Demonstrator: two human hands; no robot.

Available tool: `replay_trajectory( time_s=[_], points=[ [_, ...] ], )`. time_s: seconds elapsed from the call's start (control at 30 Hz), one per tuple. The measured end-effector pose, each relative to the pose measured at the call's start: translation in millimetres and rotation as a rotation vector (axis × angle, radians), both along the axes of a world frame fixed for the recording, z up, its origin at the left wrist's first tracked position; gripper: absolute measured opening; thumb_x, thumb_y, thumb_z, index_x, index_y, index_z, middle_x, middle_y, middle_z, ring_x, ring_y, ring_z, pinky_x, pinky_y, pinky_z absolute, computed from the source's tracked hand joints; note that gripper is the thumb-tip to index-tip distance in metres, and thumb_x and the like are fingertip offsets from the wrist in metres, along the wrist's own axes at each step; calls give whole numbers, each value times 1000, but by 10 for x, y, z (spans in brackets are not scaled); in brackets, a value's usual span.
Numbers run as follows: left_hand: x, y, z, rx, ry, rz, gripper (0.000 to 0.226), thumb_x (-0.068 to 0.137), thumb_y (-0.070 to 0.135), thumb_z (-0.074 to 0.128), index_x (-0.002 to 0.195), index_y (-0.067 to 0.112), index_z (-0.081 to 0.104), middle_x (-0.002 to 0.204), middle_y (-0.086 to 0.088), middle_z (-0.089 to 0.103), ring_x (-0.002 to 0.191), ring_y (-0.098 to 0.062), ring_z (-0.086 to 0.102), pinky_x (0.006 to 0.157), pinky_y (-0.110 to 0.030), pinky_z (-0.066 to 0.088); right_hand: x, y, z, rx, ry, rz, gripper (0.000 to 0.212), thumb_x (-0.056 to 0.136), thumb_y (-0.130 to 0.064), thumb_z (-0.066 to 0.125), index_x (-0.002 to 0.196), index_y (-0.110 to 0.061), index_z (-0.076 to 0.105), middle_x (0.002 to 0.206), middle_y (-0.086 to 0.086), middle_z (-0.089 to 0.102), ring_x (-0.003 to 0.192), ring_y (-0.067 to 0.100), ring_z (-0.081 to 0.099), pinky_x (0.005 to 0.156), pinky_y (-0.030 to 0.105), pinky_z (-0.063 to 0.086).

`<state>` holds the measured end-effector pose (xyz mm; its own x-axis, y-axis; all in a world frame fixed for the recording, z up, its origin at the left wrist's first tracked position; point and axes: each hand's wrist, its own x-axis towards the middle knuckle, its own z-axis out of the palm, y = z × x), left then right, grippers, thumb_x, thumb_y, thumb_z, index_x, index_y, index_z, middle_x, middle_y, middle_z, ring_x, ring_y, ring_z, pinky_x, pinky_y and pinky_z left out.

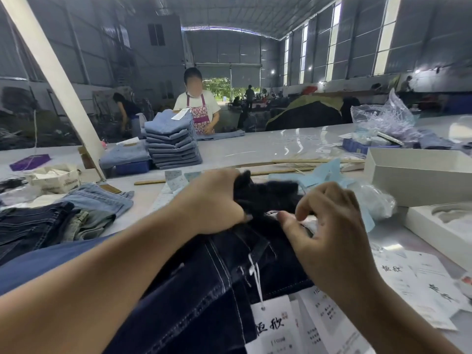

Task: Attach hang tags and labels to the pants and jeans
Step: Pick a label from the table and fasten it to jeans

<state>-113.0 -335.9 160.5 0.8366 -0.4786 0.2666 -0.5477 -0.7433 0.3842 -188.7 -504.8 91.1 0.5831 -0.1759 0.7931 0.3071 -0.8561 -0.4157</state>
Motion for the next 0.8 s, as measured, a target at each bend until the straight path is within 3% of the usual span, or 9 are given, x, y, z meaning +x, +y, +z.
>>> replay_trajectory(
  time_s=[0.1,0.23,0.33,0.4,0.43,0.5,0.6,0.7,0.8],
  points=[
    [102,128,74,-137,169,-20,20,77,37,78,91,32,66,84,10,72,81,-9,67,71,-26,51,-4,43,-30,1,86,108,18,81,-27,68,72,-24,52,78,-18,47,80,13,46,68,24,34],
    [171,225,20,-301,406,-36,26,84,49,71,102,30,71,95,0,76,90,-22,72,90,-47,56,61,51,-40,187,260,181,12,86,-36,70,87,-34,58,86,-24,58,84,-2,56,65,15,39],
    [217,351,32,-443,716,-13,61,69,73,67,102,22,73,102,-6,75,91,-22,71,90,-41,55,97,30,-22,423,207,197,21,86,-56,60,99,-41,53,90,-21,62,83,-9,59,65,16,44],
    [256,421,23,-497,880,-79,78,61,80,60,104,15,70,98,-6,71,84,-18,63,75,-32,50,123,10,14,626,204,231,39,82,-69,53,104,-37,51,90,-13,65,78,-1,65,60,19,49],
    [252,417,3,-469,862,-92,73,66,78,59,102,16,69,94,-3,69,80,-15,59,68,-29,46,141,-9,29,746,221,261,42,83,-70,51,108,-36,50,93,-10,66,79,4,68,62,23,53],
    [234,344,-62,-250,599,-33,51,78,68,63,96,20,69,90,5,68,78,-11,58,67,-27,44,178,-46,30,910,228,283,37,92,-57,53,117,-31,48,96,-7,67,75,6,70,55,21,55],
    [160,146,-135,-18,216,-10,34,84,63,59,92,31,66,88,14,67,81,-4,61,70,-26,46,187,-95,-4,961,194,219,17,96,-39,56,101,-23,52,76,-10,67,58,1,65,40,14,45],
    [59,-38,-113,-62,87,-58,27,90,60,53,103,36,59,96,19,60,86,3,55,67,-18,41,180,-141,-74,922,171,156,11,93,-36,60,93,-26,56,73,-11,69,65,14,68,51,28,50],
    [16,-226,-46,-98,34,-171,26,93,53,53,115,39,56,105,20,53,91,5,50,71,-15,38,133,-179,-107,923,58,121,20,92,-28,63,108,-34,53,82,-11,74,69,15,72,64,35,52]
  ],
)
